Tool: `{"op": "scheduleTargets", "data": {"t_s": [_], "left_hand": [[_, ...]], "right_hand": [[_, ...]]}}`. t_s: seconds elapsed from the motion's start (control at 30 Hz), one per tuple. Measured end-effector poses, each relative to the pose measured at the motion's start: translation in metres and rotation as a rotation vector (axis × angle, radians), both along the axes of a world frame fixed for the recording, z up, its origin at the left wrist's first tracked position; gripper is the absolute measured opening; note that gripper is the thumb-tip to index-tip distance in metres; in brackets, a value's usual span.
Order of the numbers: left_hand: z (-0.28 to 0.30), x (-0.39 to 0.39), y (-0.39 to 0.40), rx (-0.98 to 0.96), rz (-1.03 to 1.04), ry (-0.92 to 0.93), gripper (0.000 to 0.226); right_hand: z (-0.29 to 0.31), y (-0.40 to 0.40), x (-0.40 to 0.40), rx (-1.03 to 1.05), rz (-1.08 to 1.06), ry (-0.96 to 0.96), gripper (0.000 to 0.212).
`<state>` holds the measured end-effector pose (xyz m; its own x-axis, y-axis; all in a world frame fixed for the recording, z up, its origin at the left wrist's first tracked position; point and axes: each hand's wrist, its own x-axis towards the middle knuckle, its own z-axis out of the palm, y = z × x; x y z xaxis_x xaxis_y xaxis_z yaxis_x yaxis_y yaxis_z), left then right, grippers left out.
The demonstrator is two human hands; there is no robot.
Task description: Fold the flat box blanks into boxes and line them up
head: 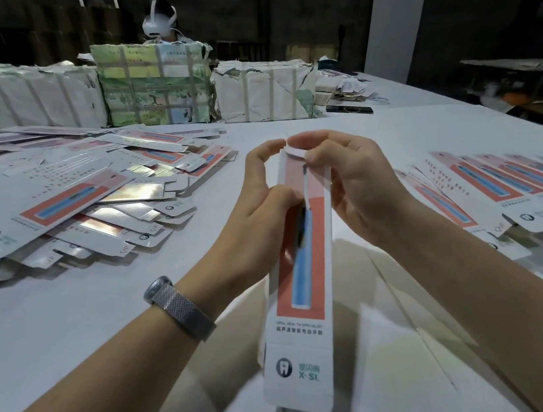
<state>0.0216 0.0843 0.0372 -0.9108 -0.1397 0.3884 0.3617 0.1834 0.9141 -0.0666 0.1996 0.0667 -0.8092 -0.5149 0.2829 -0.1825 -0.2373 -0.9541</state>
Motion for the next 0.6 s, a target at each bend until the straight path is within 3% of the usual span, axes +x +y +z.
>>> {"op": "scheduleTargets", "data": {"t_s": [0.2,0.6], "left_hand": [[-0.0041,-0.0022,-0.0017,-0.018,0.008,-0.002,0.058],[-0.002,-0.0001,-0.0069,-0.131,-0.007,-0.017,0.058]], "right_hand": [[0.0006,-0.001,0.0047,0.004,-0.112,0.054,0.031],[0.0047,0.0018,0.0025,0.06,-0.14,0.054,0.032]]}}
